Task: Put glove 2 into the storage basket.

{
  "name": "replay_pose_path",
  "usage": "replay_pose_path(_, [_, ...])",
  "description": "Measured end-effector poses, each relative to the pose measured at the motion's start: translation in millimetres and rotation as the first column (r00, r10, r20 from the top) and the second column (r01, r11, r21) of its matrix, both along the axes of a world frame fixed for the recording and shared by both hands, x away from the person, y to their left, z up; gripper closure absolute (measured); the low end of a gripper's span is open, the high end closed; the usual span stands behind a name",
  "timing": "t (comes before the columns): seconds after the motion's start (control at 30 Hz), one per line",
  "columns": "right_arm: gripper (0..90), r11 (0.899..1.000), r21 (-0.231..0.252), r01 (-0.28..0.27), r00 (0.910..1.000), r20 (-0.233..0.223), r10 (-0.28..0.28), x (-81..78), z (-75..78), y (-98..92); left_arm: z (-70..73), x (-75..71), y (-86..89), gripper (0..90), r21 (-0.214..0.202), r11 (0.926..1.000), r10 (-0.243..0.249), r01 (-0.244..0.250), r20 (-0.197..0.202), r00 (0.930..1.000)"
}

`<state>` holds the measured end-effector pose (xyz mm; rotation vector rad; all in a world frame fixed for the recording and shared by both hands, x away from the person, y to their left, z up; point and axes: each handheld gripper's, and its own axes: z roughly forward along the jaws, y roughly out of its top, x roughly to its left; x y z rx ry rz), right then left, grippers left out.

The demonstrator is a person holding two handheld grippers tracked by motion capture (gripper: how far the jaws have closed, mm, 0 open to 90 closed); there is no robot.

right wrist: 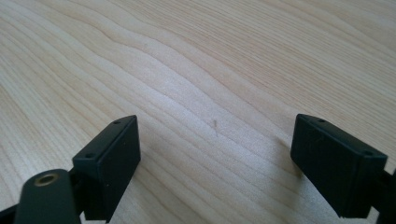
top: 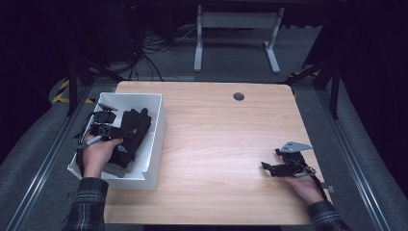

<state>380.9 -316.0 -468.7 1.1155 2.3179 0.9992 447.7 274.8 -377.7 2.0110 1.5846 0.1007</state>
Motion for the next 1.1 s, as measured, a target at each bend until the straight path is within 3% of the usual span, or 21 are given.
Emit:
replay_pose_path(0.1, [16.4, 1.000, 0.000, -0.001, 1.0000, 0.000, 0.001, 0.0, 0.0, -0.1, -6.2, 1.7, 0.3, 64.6, 0.019, 0.9998, -0.001, 0.001, -0.008, 1.0000])
replay_pose_path(0.2, [16.4, 1.000, 0.000, -0.001, 1.0000, 0.000, 0.001, 0.0, 0.0, 0.0, -7.5, 2.3, 1.5, 55.2, 0.041, 0.9991, 0.014, -0.014, -0.002, 0.9999])
replay_pose_path(0.37, [16.4, 1.000, 0.000, -0.001, 1.0000, 0.000, 0.001, 0.0, 0.0, 0.0, -1.8, 2.6, 2.6, 36.1, 0.092, 0.9949, 0.040, -0.041, 0.011, 0.9991])
replay_pose_path(0.47, [16.5, 1.000, 0.000, -0.001, 1.0000, 0.000, 0.001, 0.0, 0.0, 0.0, 2.3, 2.1, 1.7, 30.7, 0.095, 0.9941, 0.049, -0.051, 0.032, 0.9983])
replay_pose_path(0.53, [16.4, 1.000, 0.000, -0.001, 1.0000, 0.000, 0.001, 0.0, 0.0, 0.0, 6.2, 1.8, 0.5, 26.1, 0.120, 0.9910, 0.053, -0.059, 0.048, 0.9974])
replay_pose_path(0.77, [16.4, 1.000, 0.000, -0.001, 1.0000, 0.000, 0.001, 0.0, 0.0, 0.0, 23.1, -1.5, -0.8, 23.3, 0.109, 0.9925, 0.044, -0.055, 0.098, 0.9942])
replay_pose_path(1.1, [16.4, 1.000, 0.000, -0.001, 1.0000, 0.000, 0.001, -0.1, 0.0, -0.1, 52.8, -11.1, -15.9, 22.1, 0.085, 0.9963, -0.029, 0.014, 0.177, 0.9839])
